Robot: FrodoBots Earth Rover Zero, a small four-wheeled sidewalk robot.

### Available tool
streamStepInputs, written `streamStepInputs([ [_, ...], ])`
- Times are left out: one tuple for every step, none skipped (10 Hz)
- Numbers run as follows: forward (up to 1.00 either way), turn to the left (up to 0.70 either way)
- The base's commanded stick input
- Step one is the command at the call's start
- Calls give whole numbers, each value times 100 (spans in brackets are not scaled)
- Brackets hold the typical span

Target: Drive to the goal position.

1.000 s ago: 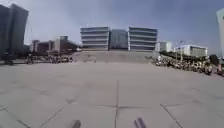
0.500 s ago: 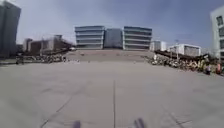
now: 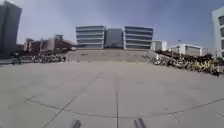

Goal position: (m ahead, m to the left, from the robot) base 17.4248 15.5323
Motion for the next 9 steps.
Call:
streamStepInputs([
  [100,0],
  [100,0],
  [100,0],
  [100,0],
  [100,0],
  [100,0],
  [100,0],
  [100,0],
  [100,0],
])
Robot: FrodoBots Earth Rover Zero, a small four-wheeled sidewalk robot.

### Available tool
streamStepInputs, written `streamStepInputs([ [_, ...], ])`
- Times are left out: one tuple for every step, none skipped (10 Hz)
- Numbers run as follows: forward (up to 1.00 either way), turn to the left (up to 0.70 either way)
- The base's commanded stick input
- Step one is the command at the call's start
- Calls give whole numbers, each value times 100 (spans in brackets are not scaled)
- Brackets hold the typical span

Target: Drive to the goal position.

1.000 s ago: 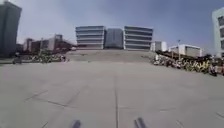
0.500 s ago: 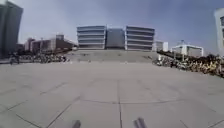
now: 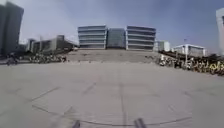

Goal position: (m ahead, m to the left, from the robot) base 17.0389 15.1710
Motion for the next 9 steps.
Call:
streamStepInputs([
  [100,0],
  [100,0],
  [100,0],
  [100,0],
  [100,0],
  [100,0],
  [100,0],
  [100,0],
  [100,0],
])
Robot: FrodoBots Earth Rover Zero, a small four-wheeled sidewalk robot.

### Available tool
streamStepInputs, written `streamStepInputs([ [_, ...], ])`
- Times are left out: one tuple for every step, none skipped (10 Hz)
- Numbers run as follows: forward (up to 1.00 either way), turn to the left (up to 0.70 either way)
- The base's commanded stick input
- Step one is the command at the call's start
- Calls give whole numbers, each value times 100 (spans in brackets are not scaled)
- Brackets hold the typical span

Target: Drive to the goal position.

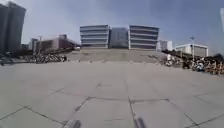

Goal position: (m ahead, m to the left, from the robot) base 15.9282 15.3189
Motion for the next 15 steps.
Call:
streamStepInputs([
  [100,-16],
  [100,-34],
  [100,-34],
  [100,-25],
  [100,-16],
  [100,-9],
  [100,-7],
  [100,-5],
  [100,-4],
  [100,-2],
  [100,0],
  [100,0],
  [100,0],
  [100,0],
  [100,0],
])
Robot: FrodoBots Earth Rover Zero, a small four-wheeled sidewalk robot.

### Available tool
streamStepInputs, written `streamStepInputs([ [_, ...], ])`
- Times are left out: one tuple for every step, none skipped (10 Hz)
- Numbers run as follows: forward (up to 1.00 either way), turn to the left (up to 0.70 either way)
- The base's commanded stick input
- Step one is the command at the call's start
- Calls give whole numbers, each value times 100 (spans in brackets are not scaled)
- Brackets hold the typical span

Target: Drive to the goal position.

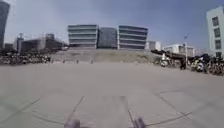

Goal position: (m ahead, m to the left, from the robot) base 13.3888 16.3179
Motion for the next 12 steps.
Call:
streamStepInputs([
  [100,0],
  [100,0],
  [100,0],
  [100,0],
  [100,0],
  [100,0],
  [100,0],
  [100,0],
  [100,0],
  [100,6],
  [100,39],
  [100,20],
])
